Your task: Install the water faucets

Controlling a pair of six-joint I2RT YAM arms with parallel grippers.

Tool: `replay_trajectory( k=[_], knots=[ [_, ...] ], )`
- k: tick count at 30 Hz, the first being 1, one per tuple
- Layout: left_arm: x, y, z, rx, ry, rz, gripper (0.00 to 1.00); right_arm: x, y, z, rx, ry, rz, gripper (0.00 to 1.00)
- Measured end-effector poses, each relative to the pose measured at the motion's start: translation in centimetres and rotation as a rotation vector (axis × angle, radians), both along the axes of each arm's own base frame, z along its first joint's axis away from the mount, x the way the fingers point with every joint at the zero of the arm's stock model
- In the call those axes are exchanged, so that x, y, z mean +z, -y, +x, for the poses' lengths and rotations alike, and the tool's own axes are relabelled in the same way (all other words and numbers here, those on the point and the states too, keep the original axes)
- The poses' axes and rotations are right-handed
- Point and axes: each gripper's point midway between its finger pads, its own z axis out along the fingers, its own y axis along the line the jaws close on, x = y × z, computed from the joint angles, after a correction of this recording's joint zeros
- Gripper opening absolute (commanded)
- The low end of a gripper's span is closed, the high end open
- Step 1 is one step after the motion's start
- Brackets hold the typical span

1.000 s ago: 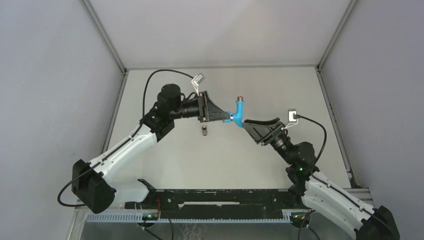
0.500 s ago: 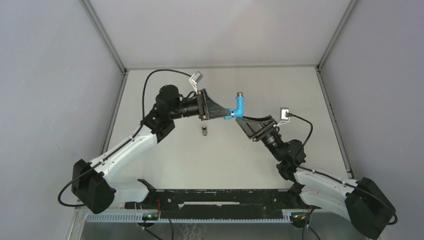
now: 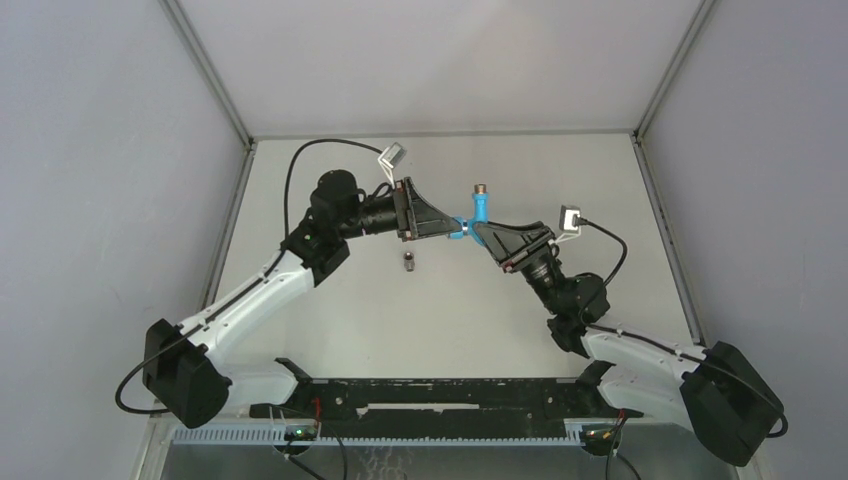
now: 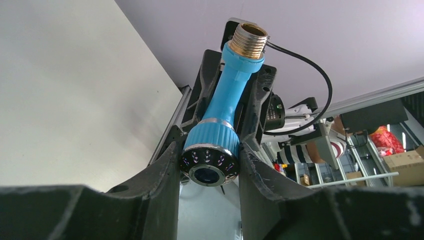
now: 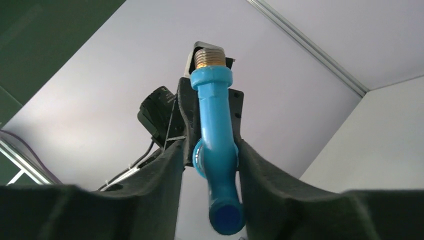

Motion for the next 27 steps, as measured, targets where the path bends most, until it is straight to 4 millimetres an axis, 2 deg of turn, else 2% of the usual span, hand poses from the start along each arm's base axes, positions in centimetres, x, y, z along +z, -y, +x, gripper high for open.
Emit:
replay_trajectory(
  k=[5, 7, 8, 9, 12, 13, 15, 19, 24, 27],
  knots=[
    [0.8, -0.1, -0.3, -0.004, 0.008, -0.021, 0.00, 0.5, -0.7, 0.4, 0.014, 0.007, 0.000, 0.21],
    [1.1, -0.2, -0.4, -0.003, 0.013, -0.026, 0.00, 0.7, -0.9, 0.5, 0.021, 0.012, 0.006, 0.00],
    [1.2, -0.3, -0.4, -0.001, 0.016, -0.028, 0.02, 0.9, -0.9, 0.6, 0.024, 0.014, 0.009, 0.00],
    [1.2, -0.3, -0.4, 0.002, 0.018, -0.029, 0.11, 1.0, -1.0, 0.6, 0.027, 0.017, 0.010, 0.00],
    [1.3, -0.4, -0.4, 0.006, 0.023, -0.027, 0.66, 1.2, -1.2, 0.6, 0.038, 0.025, 0.007, 0.00],
    [1.1, -0.5, -0.5, 0.006, 0.025, -0.018, 0.78, 1.1, -1.2, 0.5, 0.048, 0.026, -0.006, 0.00],
    [0.2, -0.7, -0.5, 0.005, 0.036, 0.030, 0.89, 0.8, -1.3, 0.5, 0.074, 0.026, -0.044, 0.00],
    [-1.7, -1.6, -1.1, -0.010, 0.041, 0.171, 0.91, 0.5, -1.0, -0.1, 0.142, 0.037, -0.203, 0.00],
    [-1.7, -2.2, -2.2, -0.080, 0.118, 0.230, 0.91, 0.8, -0.3, -2.2, 0.233, 0.092, -0.439, 0.00],
    [-2.2, -2.3, -3.2, -0.137, 0.132, 0.243, 0.90, 0.1, -0.4, -3.8, 0.317, 0.109, -0.548, 0.00]
  ],
)
